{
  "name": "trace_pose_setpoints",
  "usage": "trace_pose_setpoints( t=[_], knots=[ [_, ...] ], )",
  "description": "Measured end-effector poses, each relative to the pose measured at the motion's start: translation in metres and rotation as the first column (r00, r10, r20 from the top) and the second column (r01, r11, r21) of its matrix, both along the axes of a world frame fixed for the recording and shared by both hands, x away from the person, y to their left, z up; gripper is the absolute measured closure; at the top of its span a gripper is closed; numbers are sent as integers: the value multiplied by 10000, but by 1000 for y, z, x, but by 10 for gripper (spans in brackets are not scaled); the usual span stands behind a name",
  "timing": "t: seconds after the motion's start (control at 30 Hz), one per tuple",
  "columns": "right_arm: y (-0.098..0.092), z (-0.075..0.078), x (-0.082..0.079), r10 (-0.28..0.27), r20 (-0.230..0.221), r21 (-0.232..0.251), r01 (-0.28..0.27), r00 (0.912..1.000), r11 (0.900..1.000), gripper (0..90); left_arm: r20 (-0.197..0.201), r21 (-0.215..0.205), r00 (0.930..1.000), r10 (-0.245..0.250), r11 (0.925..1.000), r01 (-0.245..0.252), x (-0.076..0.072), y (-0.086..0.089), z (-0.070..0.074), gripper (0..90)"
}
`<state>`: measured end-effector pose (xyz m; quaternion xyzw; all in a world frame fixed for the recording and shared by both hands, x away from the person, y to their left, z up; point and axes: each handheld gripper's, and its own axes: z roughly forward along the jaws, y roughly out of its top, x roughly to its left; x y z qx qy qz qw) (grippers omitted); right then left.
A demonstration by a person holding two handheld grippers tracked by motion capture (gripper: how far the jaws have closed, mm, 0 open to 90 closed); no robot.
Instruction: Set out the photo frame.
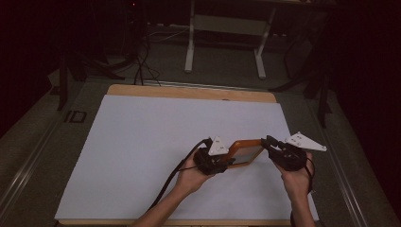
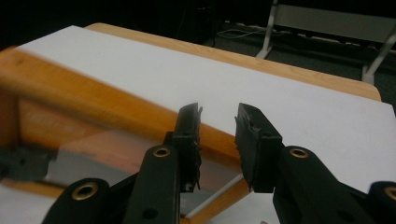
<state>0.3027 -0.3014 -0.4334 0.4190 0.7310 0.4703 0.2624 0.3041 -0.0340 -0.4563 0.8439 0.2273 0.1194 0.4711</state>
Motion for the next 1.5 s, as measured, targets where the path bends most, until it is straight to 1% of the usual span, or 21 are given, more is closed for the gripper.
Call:
trace_pose_setpoints(
  t=[0.07, 0.1, 0.17, 0.2, 0.23, 0.33, 0.37, 0.43, 0.63, 0.7, 0.8, 0.9, 1.0, 1.07, 1.1, 1.17, 1.27, 1.33, 1.43, 1.47, 1.5],
  knots=[
    [-2, 0, -1, 4, 29, -48, -4, 10000, 10000, 697, 4, 44, 9998, -202, 9998, 202, 7, -5, 7, 692],
    [-2, 0, -1, 4, 29, -48, -4, 10000, 10000, 697, 4, 44, 9998, -202, 9998, 202, 7, -5, 7, 692],
    [-3, 1, -1, -16, 58, -106, 17, 10000, 9999, 698, -13, 158, 9994, -352, 9993, 352, 12, -9, 14, 692],
    [-3, 1, -1, -16, 58, -106, 17, 10000, 9999, 698, -13, 158, 9994, -352, 9993, 352, 12, -9, 14, 692],
    [-5, 0, -2, -48, 94, -89, 49, 9999, 9999, 698, 15, 304, 9982, -603, 9977, 603, 20, -18, 23, 692],
    [-7, 0, -3, -111, 145, -27, 112, 9998, 9999, 696, 29, 371, 9973, -731, 9966, 729, 27, -25, 31, 692],
    [-8, 0, -3, -115, 132, 45, 114, 9998, 9999, 693, 29, 371, 9973, -731, 9966, 729, 27, -25, 31, 693],
    [-10, -1, -3, -115, 124, 82, 114, 9999, 9999, 691, -14, 346, 9963, -854, 9957, 854, 34, -31, 35, 692],
    [-14, -1, -3, -124, 104, 226, 122, 9999, 9997, 685, 25, 299, 9960, -897, 9955, 896, 38, -38, 39, 693],
    [-16, -1, -4, -129, 100, 231, 126, 9999, 9997, 682, 37, 146, 9957, -926, 9956, 925, 40, -40, 39, 693],
    [-16, -1, -4, -127, 90, 243, 125, 9999, 9996, 682, 1, 59, 9962, -874, 9962, 874, 40, -39, 39, 693],
    [-12, -4, -5, -28, 27, 139, 27, 10000, 9999, 682, 94, 28, 9961, -878, 9961, 878, 40, -36, 40, 694],
    [-10, -6, -4, 49, -2, 69, -49, 10000, 10000, 683, 273, 64, 9959, -865, 9962, 863, 40, -33, 41, 694],
    [-9, -6, -4, 97, 12, 38, -97, 10000, 9999, 683, 299, 42, 9959, -858, 9963, 857, 39, -31, 42, 694],
    [-7, -5, -4, 195, 56, -6, -195, 9998, 9998, 682, 341, 98, 9953, -909, 9958, 906, 40, -29, 42, 694],
    [-6, -4, -4, 263, 54, -34, -263, 9996, 9996, 681, 252, 33, 9954, -925, 9957, 925, 40, -26, 43, 694],
    [-1, -5, -4, 737, 77, -301, -735, 9972, 9968, 655, 186, 136, 9943, -1046, 9944, 1044, 41, -16, 47, 694],
    [2, -6, -4, 1028, 69, -478, -1024, 9947, 9936, 639, 196, 181, 9937, -1102, 9938, 1099, 41, -13, 48, 693],
    [8, -8, -3, 1416, 16, -616, -1413, 9899, 9881, 619, 113, 307, 9914, -1303, 9911, 1299, 42, -6, 50, 693],
    [8, -8, -3, 1416, 16, -616, -1413, 9899, 9881, 619, 99, 293, 9904, -1381, 9900, 1378, 41, -4, 50, 693],
    [12, -9, -2, 1774, -8, -673, -1771, 9841, 9819, 593, 61, 322, 9888, -1491, 9883, 1488, 41, -2, 51, 692]
  ],
)
